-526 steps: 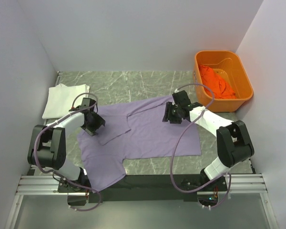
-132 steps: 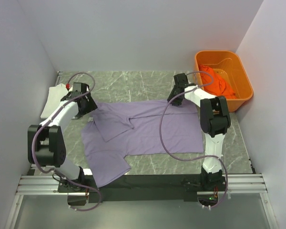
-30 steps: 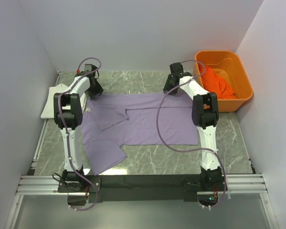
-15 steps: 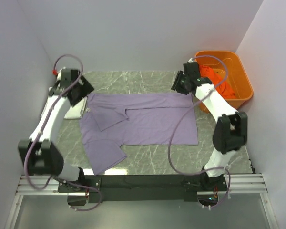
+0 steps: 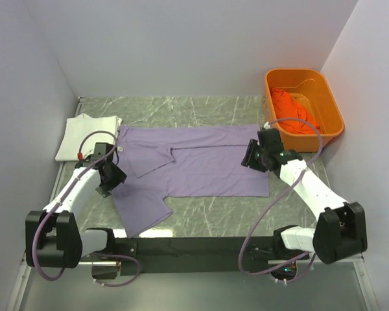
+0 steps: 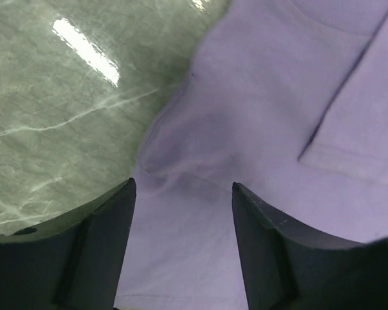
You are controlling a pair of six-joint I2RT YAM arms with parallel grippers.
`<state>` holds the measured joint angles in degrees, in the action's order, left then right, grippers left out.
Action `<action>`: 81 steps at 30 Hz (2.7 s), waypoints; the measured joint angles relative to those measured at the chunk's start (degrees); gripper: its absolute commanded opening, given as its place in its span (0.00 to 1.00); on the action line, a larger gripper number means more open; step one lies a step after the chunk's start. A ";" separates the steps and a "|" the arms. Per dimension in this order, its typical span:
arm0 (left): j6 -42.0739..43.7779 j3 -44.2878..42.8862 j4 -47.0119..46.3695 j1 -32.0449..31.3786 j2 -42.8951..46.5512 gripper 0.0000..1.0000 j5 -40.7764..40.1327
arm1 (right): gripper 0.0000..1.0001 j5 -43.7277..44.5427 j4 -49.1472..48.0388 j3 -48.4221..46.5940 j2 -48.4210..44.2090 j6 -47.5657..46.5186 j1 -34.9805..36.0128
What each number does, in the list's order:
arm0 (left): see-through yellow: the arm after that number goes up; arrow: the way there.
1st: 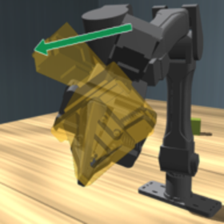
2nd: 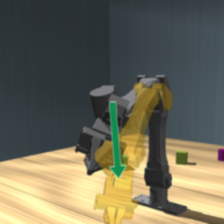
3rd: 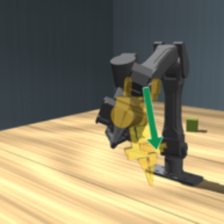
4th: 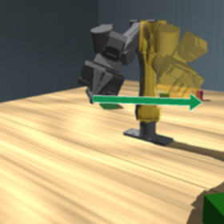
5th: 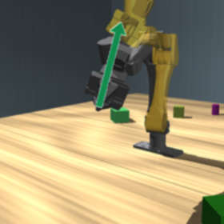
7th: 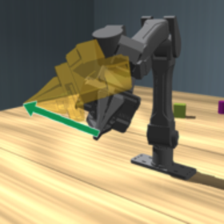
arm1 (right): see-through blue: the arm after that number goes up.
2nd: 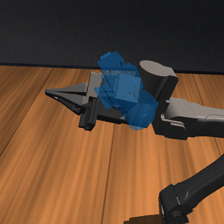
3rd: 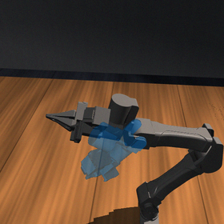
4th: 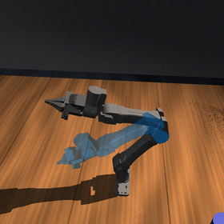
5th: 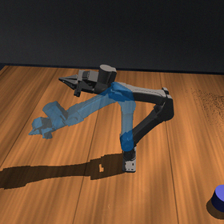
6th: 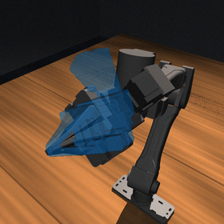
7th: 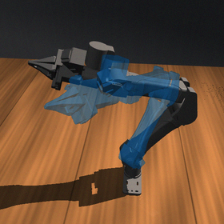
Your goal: Fold and stack the t-shirts
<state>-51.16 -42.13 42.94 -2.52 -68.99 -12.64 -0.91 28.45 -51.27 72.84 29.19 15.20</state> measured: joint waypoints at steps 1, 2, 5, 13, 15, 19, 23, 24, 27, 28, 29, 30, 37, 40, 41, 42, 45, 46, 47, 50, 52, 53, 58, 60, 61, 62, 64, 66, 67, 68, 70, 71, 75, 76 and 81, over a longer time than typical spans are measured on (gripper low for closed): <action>-0.55 0.17 -0.33 0.04 -0.35 0.64 -0.55 | 0.50 0.13 -0.07 1.79 -1.31 -0.09 0.00; -0.87 0.26 -0.63 0.09 -0.76 0.63 -1.01 | 0.50 0.48 -0.15 3.52 -2.34 -0.13 0.00; -1.27 0.98 -1.84 0.11 -2.54 0.63 -2.45 | 0.50 1.97 0.11 8.20 -4.59 -0.20 0.00; -1.31 3.50 -3.26 0.20 -7.06 0.63 -3.93 | 0.50 4.87 1.73 11.47 -6.93 -0.31 -1.33; -1.36 3.32 -3.74 0.20 -8.22 0.60 -3.80 | 0.50 5.40 2.12 11.52 -6.93 -0.28 -1.79; -1.51 2.19 -4.61 0.17 -9.90 0.36 -3.08 | 0.50 6.05 3.17 12.26 -6.93 -0.11 -3.13; -1.55 1.95 -5.62 0.20 -10.27 0.16 -2.32 | 0.50 5.88 5.07 13.55 -6.14 -0.07 -4.74; -1.29 1.95 -5.62 0.20 -10.27 0.12 -2.29 | 0.50 5.86 5.40 13.81 -5.77 -0.04 -5.18; -1.03 1.95 -5.64 0.15 -10.23 0.01 -2.21 | 0.50 5.92 6.54 14.78 -5.22 0.31 -6.93; -1.03 1.95 -5.68 0.04 -10.23 0.01 -2.23 | 0.50 6.03 6.99 15.10 -5.22 0.52 -7.58; -1.01 1.95 -5.68 -0.11 -10.23 0.01 -2.25 | 0.50 6.10 7.50 15.26 -5.22 0.76 -8.20; -1.01 1.95 -5.66 -0.31 -10.21 0.01 -2.29 | 0.50 6.14 7.87 15.28 -5.20 0.98 -8.74; -1.05 2.40 -5.64 -1.70 -9.35 0.01 -2.67 | 0.49 5.73 7.48 15.58 -1.49 1.49 -11.89; -1.07 2.78 -5.53 -2.12 -8.79 0.01 -2.67 | 0.49 4.98 6.99 15.98 0.15 1.42 -13.14; -1.09 2.80 -5.40 -2.21 -8.68 0.01 -2.67 | 0.49 4.68 6.82 15.98 0.70 1.42 -13.46; -1.11 2.80 -5.38 -2.25 -8.61 0.01 -2.67 | 0.48 4.48 6.58 15.91 1.07 1.40 -13.68; -1.33 2.80 -5.16 -2.32 -8.28 0.01 -2.82 | 0.44 4.28 6.40 15.69 1.51 1.27 -13.86; -1.60 2.80 -5.03 -2.32 -8.13 0.01 -2.91 | 0.41 4.28 6.45 15.56 1.77 1.14 -13.86; -1.75 2.80 -4.90 -2.34 -7.91 0.01 -3.04 | 0.38 4.28 6.40 15.34 2.03 1.09 -13.86; -2.34 2.80 -4.31 -2.34 -7.06 0.01 -3.50 | 0.20 4.02 6.03 15.08 2.51 0.94 -13.88; -2.58 2.80 -3.91 -2.27 -6.34 0.01 -3.54 | 0.03 3.26 5.53 15.08 2.51 1.07 -13.86; -2.64 2.80 -3.67 -2.16 -5.88 0.01 -3.52 | 0.00 3.04 5.40 15.08 2.51 1.09 -13.86; -3.19 2.73 -0.81 -0.81 -1.51 0.01 -2.73 | 0.00 2.95 7.21 15.21 0.04 1.40 -13.88; -3.43 2.38 1.14 -0.44 1.03 0.01 -2.51 | 0.00 2.73 8.63 15.17 -2.80 1.40 -13.97; -3.43 2.03 2.14 -0.26 2.16 0.01 -2.40 | 0.00 2.45 9.31 15.10 -4.24 1.40 -14.10; -3.43 1.57 3.02 -0.13 3.06 0.01 -2.38 | 0.00 2.16 10.23 14.73 -5.33 1.36 -14.23; -3.26 0.26 4.59 0.33 4.13 0.01 -2.47 | 0.00 1.73 11.50 13.40 -6.01 1.22 -14.40; -2.82 -0.87 5.38 1.01 4.15 0.01 -2.54 | 0.00 1.29 11.98 11.72 -5.77 1.18 -14.45; -2.47 -1.46 5.79 1.44 3.85 0.01 -2.56 | 0.00 0.92 12.07 10.78 -5.46 1.18 -14.45; -2.03 -2.01 6.10 1.73 3.43 0.01 -2.58 | 0.00 0.55 12.13 9.79 -5.07 1.18 -14.45; -1.05 -3.39 6.67 2.54 2.08 0.02 -2.21 | 0.00 0.07 12.15 7.65 -3.76 1.16 -14.47; -0.63 -4.17 6.73 2.91 1.31 0.02 -2.12 | 0.00 -0.11 12.07 6.62 -2.95 1.18 -14.49; 1.20 -8.85 7.41 3.63 -3.72 0.03 -0.83 | 0.00 -0.31 12.04 1.99 1.49 1.14 -14.49; 1.62 -10.08 7.30 3.67 -5.01 0.03 -0.57 | 0.00 -0.28 11.91 0.76 2.58 1.14 -14.49; 3.41 -16.11 7.10 3.69 -11.32 0.02 1.44 | 0.00 0.26 11.21 -5.25 7.96 1.18 -14.49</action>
<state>-47.75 -58.24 50.04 1.17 -80.31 -11.20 -0.64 39.66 -56.51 80.79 30.37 0.71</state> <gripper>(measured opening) 0.034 0.011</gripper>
